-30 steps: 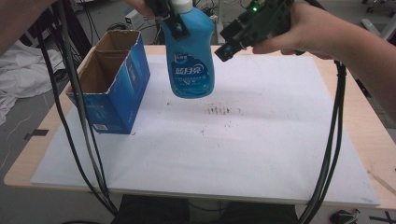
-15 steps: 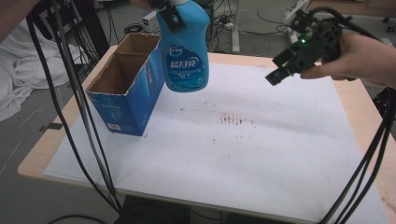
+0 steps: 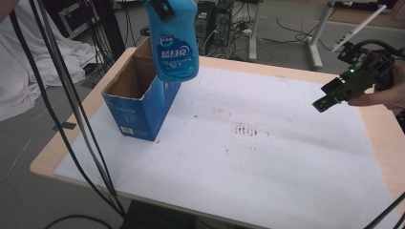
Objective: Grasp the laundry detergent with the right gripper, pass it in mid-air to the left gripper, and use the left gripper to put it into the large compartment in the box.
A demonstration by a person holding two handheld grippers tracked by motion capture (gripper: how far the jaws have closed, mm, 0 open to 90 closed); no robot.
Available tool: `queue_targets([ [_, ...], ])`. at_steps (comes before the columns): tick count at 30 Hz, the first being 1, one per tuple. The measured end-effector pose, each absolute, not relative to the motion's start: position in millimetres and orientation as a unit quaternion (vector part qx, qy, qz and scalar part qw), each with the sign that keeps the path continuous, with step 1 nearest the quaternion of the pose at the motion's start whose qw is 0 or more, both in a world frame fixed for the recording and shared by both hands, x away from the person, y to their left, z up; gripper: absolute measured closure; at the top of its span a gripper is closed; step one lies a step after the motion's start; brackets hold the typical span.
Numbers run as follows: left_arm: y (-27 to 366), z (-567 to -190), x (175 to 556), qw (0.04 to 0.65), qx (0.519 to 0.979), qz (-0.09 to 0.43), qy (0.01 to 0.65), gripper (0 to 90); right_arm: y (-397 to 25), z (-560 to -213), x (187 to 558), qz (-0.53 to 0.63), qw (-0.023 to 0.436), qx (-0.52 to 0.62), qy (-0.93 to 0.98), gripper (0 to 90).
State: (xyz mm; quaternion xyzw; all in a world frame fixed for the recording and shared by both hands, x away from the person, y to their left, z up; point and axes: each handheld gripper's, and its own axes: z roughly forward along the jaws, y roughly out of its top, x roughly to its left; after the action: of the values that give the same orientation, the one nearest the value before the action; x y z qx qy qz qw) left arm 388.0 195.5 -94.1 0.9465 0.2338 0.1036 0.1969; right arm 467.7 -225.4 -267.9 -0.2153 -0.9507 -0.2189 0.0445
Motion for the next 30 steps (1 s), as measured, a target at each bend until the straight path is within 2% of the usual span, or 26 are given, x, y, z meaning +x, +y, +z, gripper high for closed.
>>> queue_targets([
  [17, 256.3, -96.1, 385.2, 0.175, 0.909, 0.135, 0.354, 38.5, -260.4, -274.3, 479.5, -0.219, 0.044, -0.259, -0.94, 12.7],
  [30, 270.3, -111.0, 385.7, 0.17, 0.892, 0.135, 0.397, 38.5, -271.4, -275.6, 483.4, -0.22, 0.045, -0.272, -0.936, 12.7],
])
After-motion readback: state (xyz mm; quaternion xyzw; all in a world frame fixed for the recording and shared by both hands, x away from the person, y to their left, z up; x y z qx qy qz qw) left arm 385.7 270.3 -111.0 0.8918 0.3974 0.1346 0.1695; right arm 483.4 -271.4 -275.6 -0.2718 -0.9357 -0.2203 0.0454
